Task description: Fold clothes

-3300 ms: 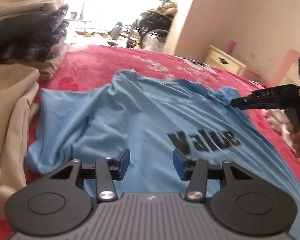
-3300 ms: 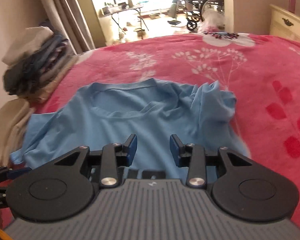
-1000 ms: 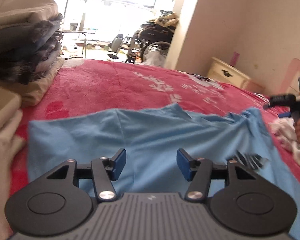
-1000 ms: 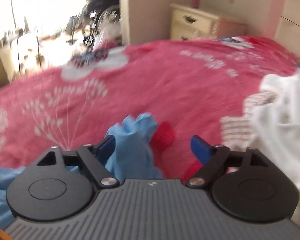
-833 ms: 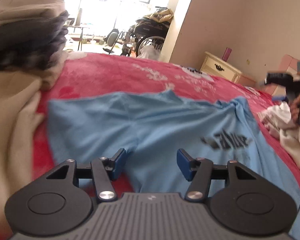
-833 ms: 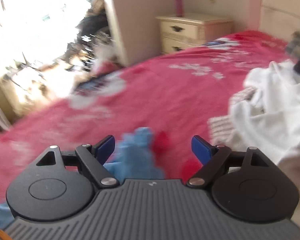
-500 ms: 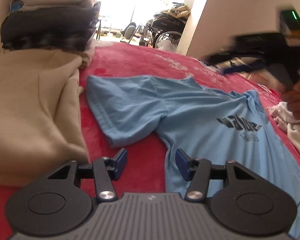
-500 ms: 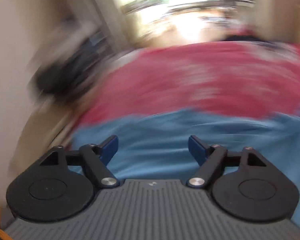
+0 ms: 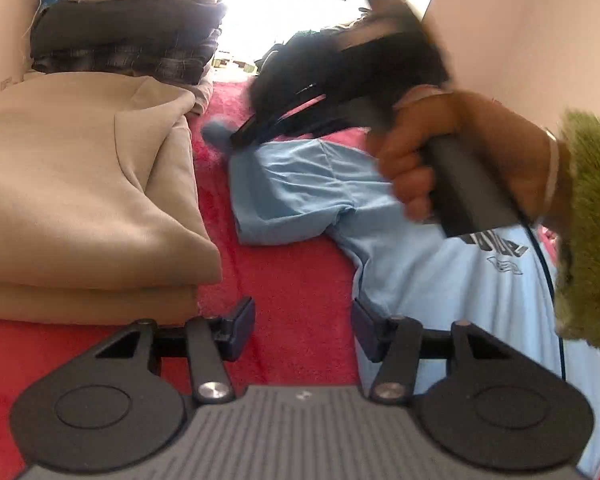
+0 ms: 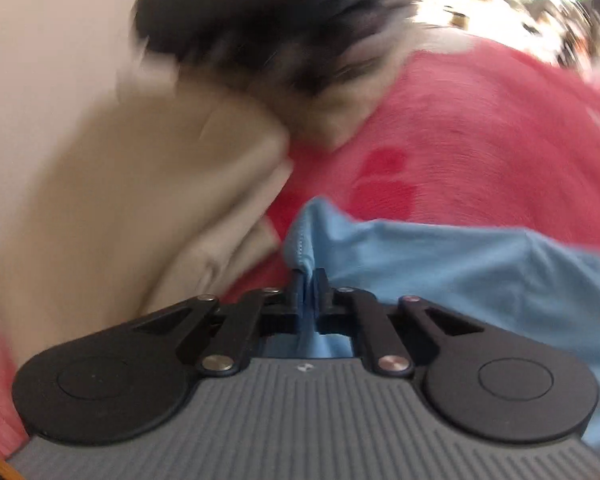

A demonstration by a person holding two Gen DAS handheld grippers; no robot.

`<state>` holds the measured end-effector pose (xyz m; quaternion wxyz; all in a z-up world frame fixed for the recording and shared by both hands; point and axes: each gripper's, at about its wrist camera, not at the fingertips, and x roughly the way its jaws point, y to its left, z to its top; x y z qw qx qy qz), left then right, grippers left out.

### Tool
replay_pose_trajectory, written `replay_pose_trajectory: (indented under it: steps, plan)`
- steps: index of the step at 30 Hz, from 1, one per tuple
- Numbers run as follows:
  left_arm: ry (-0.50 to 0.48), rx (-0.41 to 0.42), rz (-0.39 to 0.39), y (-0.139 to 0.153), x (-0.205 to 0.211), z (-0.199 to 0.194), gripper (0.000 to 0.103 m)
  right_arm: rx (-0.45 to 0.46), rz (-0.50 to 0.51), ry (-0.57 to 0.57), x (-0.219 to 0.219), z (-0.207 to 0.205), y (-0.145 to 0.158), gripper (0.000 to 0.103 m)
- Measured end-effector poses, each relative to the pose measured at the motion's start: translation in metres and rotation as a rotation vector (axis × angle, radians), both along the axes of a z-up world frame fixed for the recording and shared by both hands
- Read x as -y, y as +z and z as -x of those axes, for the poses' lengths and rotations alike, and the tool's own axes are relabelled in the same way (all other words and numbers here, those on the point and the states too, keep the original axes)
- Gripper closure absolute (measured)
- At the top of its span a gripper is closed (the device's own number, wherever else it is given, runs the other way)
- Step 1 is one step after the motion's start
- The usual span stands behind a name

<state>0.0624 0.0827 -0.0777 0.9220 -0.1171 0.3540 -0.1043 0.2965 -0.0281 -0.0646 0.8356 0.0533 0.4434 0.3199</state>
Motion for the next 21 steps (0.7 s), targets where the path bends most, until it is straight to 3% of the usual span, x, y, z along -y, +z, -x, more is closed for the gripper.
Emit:
replay_pose_trajectory:
  steps: [3, 8, 13, 17, 21]
  plan:
    - [-0.005, -0.002, 0.025, -0.003, -0.001, -0.004, 0.049, -0.049, -0.266, -0.224, 0.075, -0.005, 0.001, 0.100]
    - [-0.025, 0.020, 0.034, -0.003, 0.009, -0.015, 0.049, -0.314, -0.535, -0.496, 0.164, -0.011, -0.060, 0.095]
    - [0.000, 0.013, 0.100, -0.006, 0.017, -0.041, 0.047, -0.385, -0.635, -0.620, 0.193, -0.010, -0.084, 0.091]
    - [0.084, -0.023, 0.205, -0.012, 0.015, -0.071, 0.047, -0.379, -0.650, -0.606, 0.192, -0.017, -0.075, 0.073]
    - [0.222, -0.056, 0.249, -0.017, 0.016, -0.094, 0.047, -0.362, -0.582, -0.551, 0.175, -0.032, -0.062, 0.056]
